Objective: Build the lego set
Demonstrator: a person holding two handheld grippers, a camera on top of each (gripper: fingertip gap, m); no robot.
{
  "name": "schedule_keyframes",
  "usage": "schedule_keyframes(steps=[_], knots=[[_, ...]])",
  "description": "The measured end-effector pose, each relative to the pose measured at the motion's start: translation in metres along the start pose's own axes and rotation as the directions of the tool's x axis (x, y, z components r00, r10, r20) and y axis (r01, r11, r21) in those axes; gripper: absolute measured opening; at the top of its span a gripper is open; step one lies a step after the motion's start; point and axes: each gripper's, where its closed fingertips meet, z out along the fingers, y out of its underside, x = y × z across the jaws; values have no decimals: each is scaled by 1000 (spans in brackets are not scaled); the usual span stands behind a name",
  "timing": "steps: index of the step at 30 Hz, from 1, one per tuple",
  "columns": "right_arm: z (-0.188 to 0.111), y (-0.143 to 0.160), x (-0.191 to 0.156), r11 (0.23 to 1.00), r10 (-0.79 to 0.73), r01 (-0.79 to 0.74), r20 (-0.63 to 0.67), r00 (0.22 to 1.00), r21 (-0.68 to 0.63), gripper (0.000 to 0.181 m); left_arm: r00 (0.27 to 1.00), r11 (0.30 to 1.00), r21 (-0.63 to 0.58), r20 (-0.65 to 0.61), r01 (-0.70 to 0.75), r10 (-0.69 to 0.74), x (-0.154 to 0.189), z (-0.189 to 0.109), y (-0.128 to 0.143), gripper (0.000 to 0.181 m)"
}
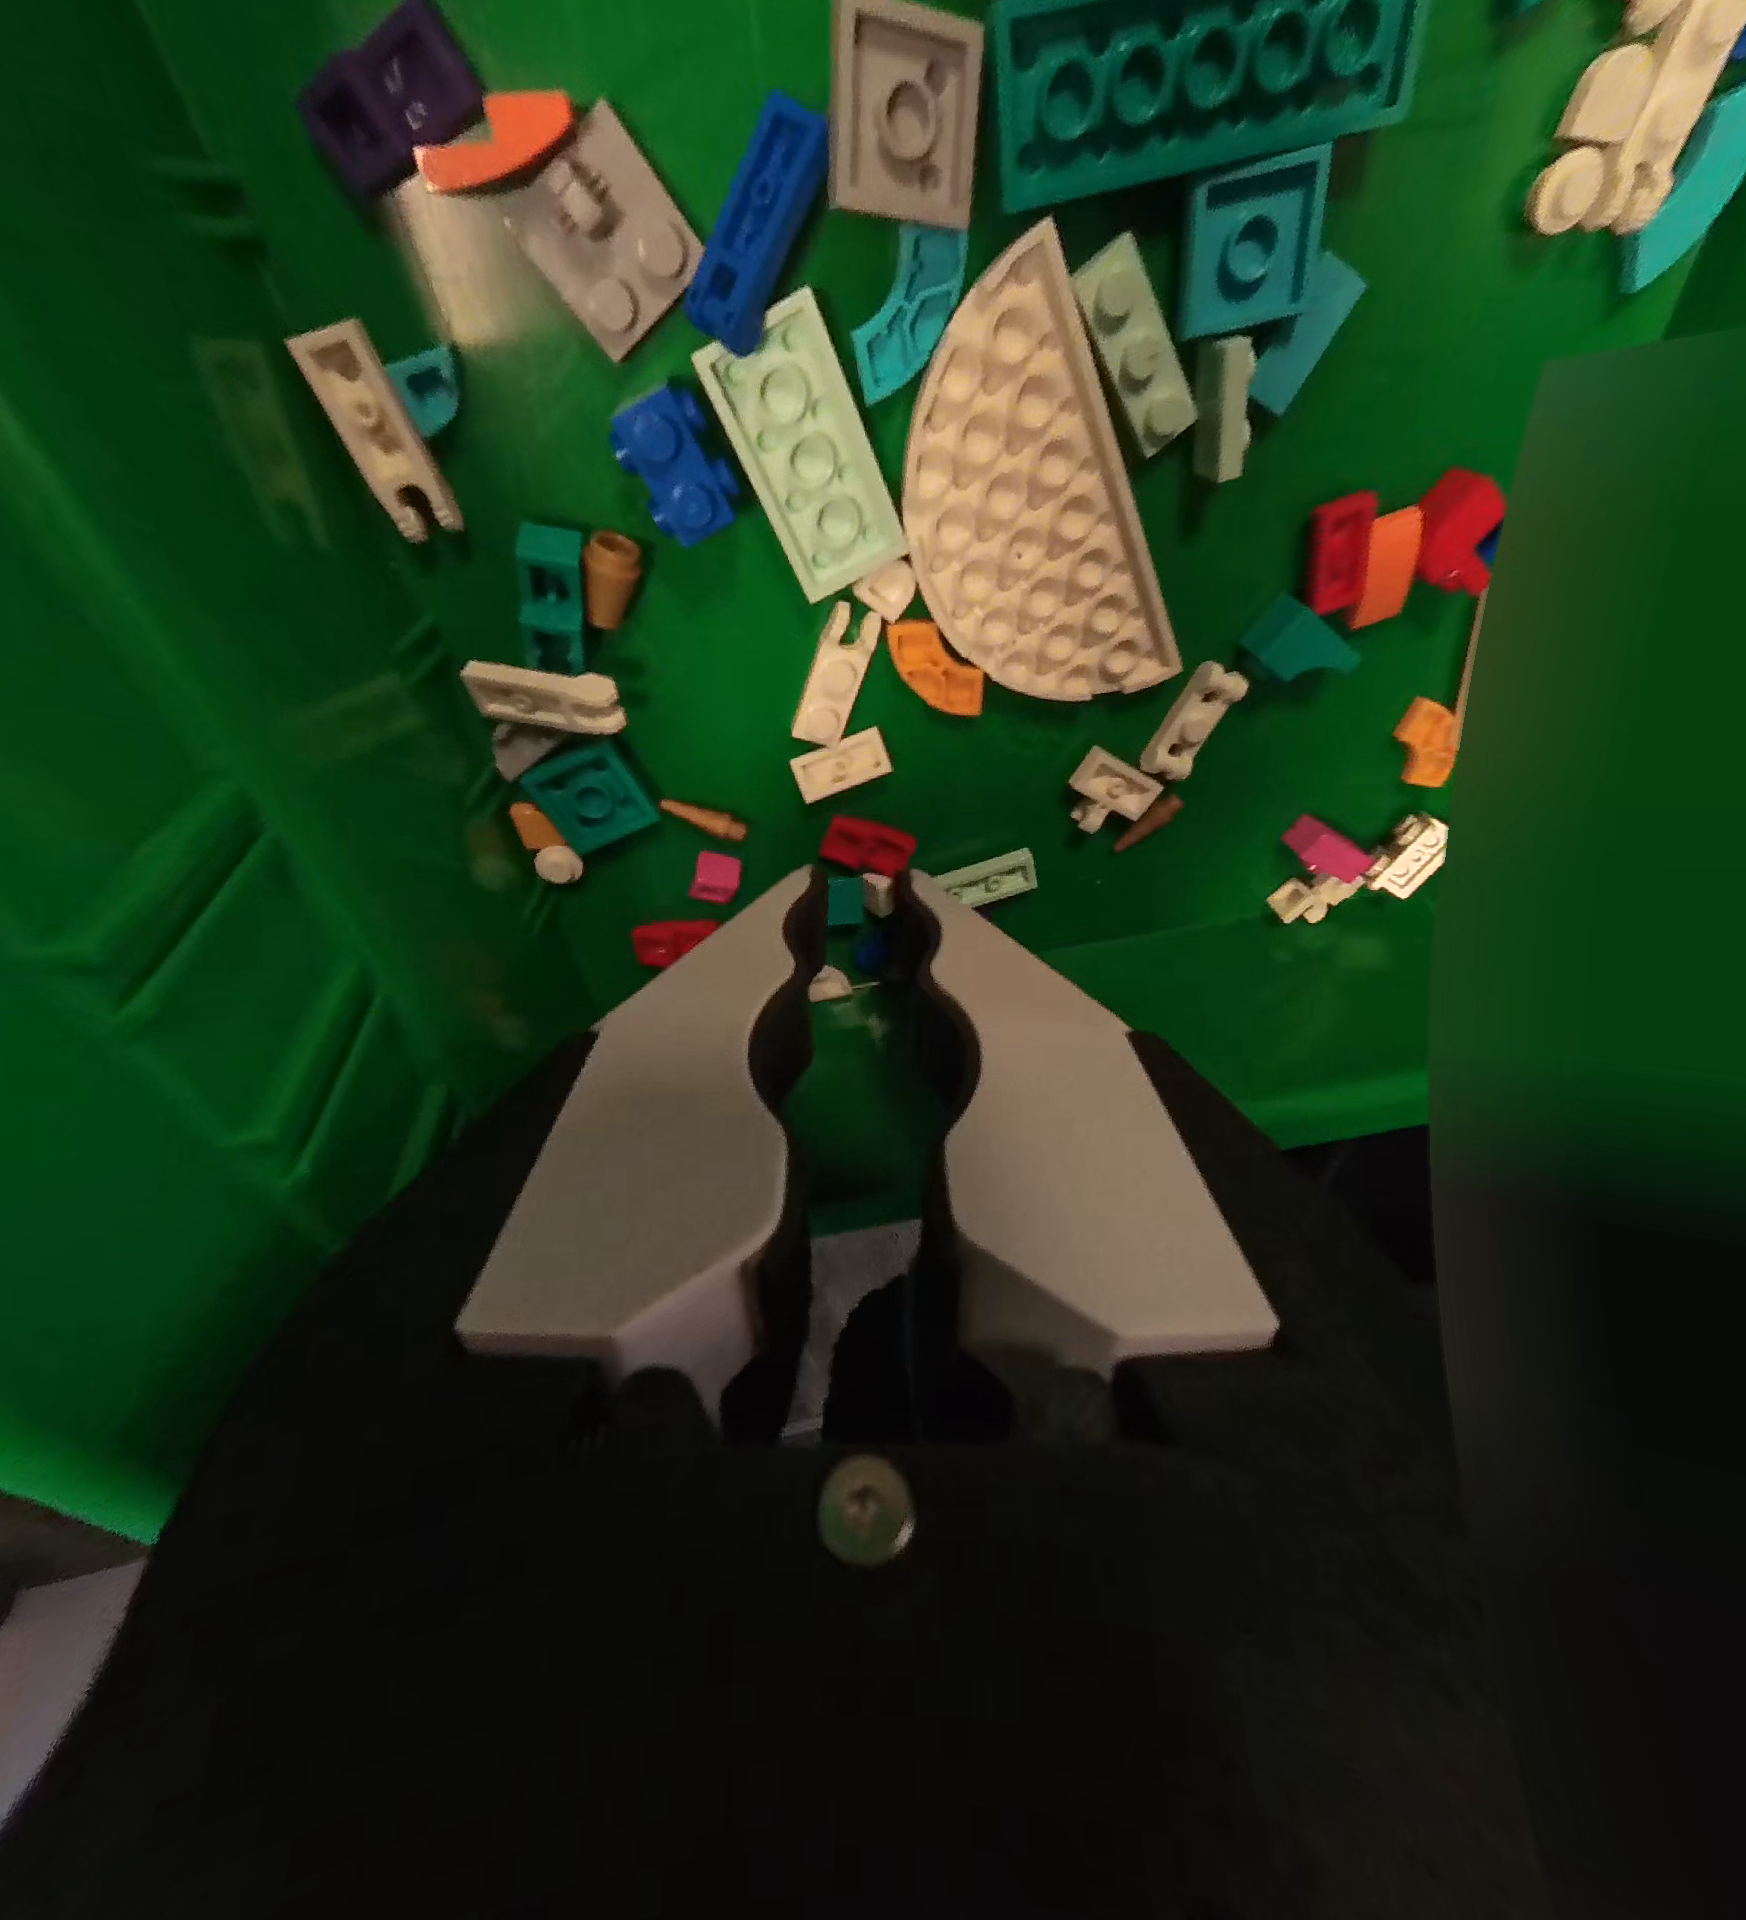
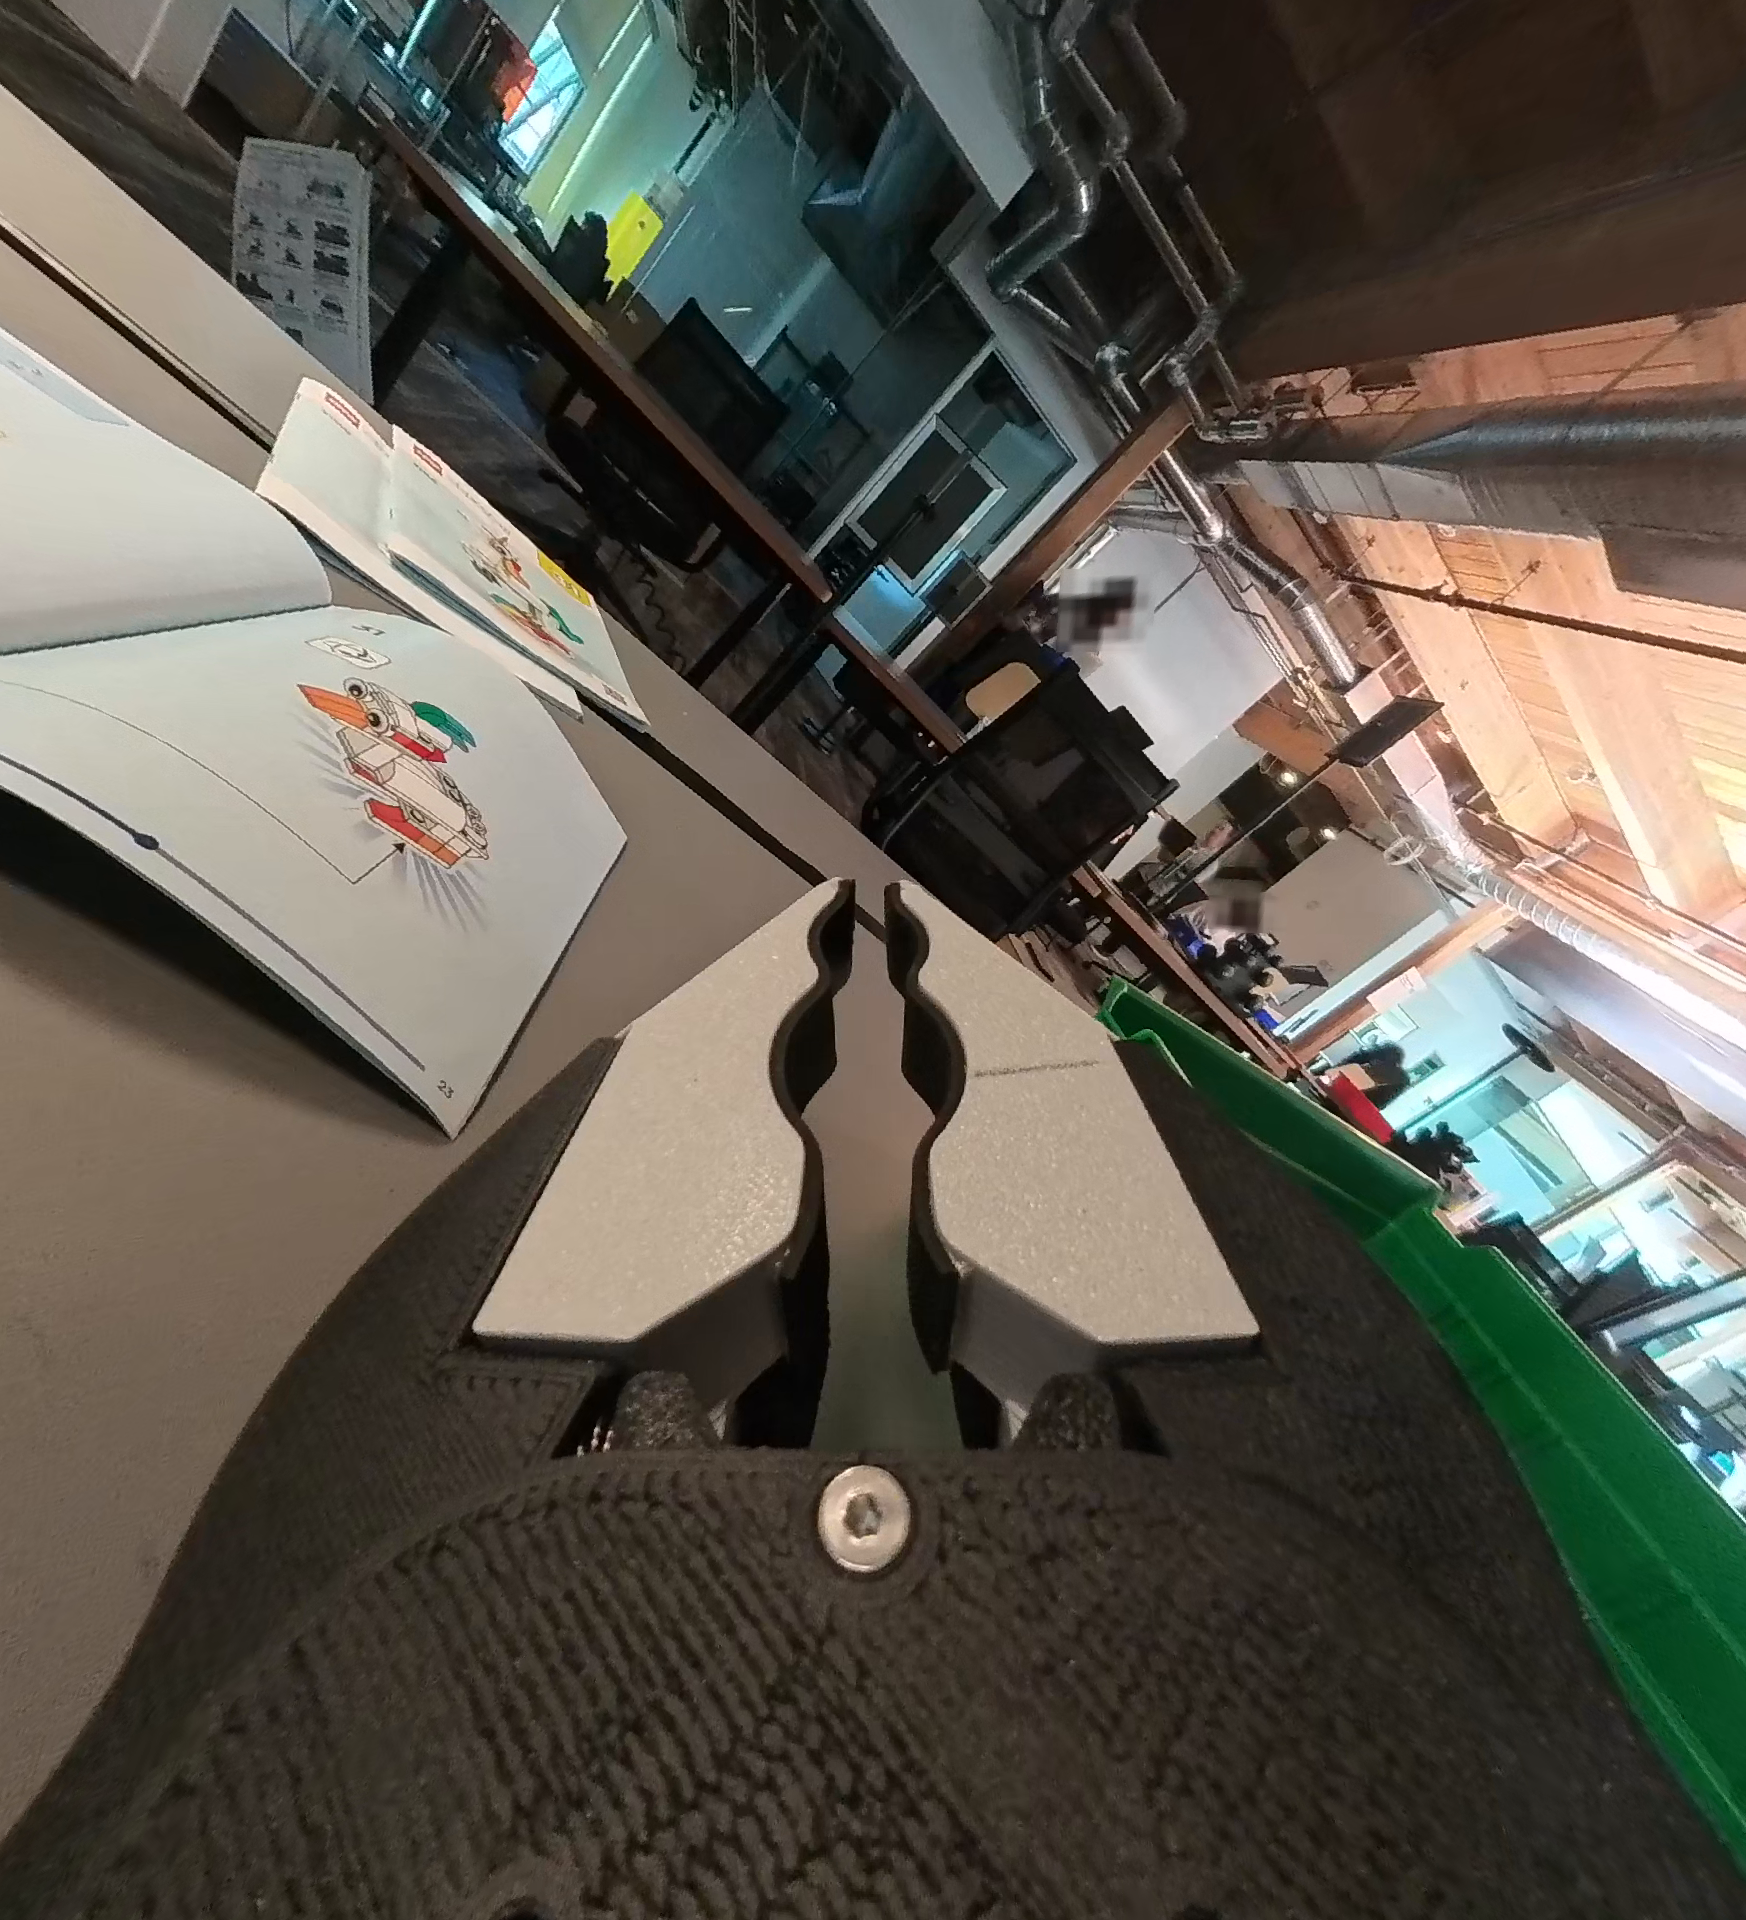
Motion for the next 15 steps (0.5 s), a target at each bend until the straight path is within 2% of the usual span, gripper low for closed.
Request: schedule_keyframes(steps=[6, 9, 15], knots=[[0, 0, 0, 1000, -1, 1, 0, 1000, -2, 3, 1000, 1000, -4, -19, -8, 8, 5, 1, 1, 11], [0, 0, 0, 1000, -1, 1, 1, 1000, -2, 3, 996, 1000, 14, 85, -1, 0, -10, -3, -1, 11], [0, 0, 0, 1000, 0, 0, 1, 1000, -1, 3, 996, 1000, 28, 88, 7, -10, -12, -5, -1, 11]])
